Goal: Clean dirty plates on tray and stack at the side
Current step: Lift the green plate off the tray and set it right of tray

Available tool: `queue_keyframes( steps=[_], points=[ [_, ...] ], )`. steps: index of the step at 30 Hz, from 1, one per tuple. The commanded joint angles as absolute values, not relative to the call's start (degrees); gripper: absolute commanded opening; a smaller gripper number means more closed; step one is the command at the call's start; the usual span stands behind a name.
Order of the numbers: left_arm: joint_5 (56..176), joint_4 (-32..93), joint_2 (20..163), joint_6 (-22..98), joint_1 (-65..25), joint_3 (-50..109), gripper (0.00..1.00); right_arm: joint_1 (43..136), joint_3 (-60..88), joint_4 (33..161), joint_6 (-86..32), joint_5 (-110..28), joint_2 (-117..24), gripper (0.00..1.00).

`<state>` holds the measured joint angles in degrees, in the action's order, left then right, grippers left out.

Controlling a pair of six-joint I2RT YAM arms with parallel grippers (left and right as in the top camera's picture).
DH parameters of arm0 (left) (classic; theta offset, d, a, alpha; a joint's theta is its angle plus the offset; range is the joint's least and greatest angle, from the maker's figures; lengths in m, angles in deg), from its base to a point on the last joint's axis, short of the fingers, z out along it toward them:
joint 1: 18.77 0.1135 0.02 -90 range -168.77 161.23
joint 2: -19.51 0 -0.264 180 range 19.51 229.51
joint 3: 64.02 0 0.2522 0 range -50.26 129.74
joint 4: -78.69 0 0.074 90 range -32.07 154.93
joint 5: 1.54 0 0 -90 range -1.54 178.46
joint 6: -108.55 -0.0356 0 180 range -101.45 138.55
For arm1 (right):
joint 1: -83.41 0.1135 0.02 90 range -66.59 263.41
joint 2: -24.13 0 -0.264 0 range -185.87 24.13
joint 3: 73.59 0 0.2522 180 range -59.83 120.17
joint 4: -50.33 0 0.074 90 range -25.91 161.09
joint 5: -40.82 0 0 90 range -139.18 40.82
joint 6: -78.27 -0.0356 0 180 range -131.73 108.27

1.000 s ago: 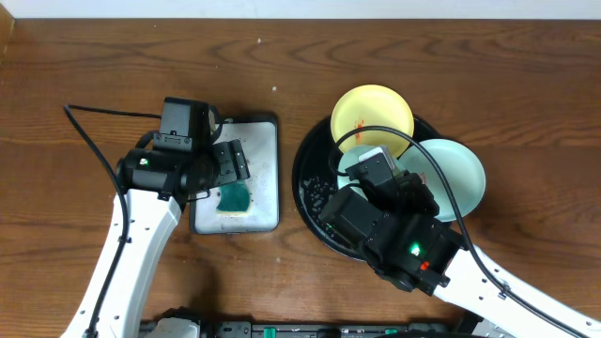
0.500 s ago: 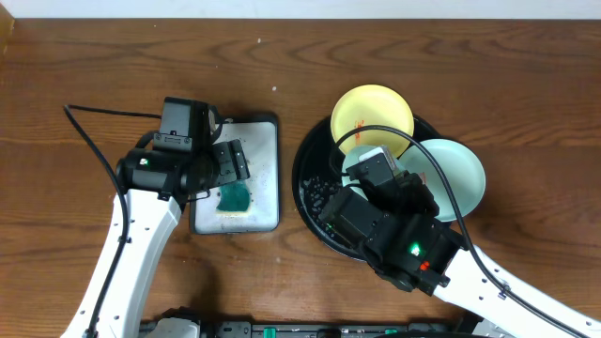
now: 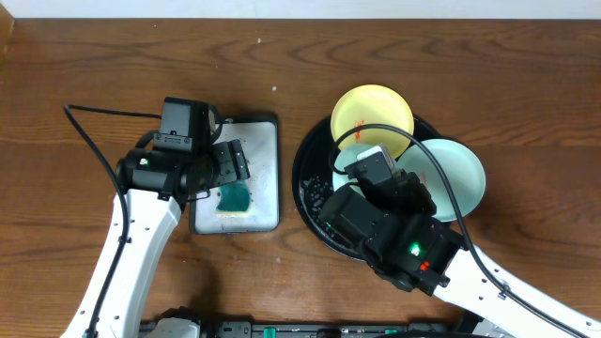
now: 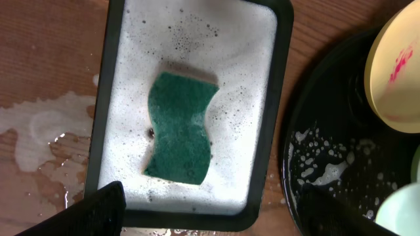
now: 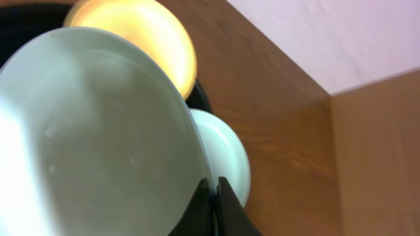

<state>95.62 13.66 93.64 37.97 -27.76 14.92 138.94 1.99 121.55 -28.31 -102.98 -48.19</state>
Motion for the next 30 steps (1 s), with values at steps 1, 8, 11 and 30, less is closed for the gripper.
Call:
queue_keyframes(
  steps=[1,8,11,30],
  points=[
    [95.53,13.33,93.57,37.65,-27.41,15.25,0.84,134.83,3.11,122.11,-39.98,-103.92,-47.33,0.01],
    [95.53,13.33,93.57,37.65,-27.41,15.25,0.84,124.29,3.13,119.93,-35.48,-89.1,-46.22,0.01],
    [95.53,13.33,93.57,37.65,-27.41,15.25,0.84,116.54,3.13,117.39,-35.02,-82.76,-43.97,0.01],
    [95.53,13.33,93.57,37.65,-27.41,15.25,0.84,46.66,3.11,102.62,-35.44,-42.96,-54.33,0.01]
  ],
)
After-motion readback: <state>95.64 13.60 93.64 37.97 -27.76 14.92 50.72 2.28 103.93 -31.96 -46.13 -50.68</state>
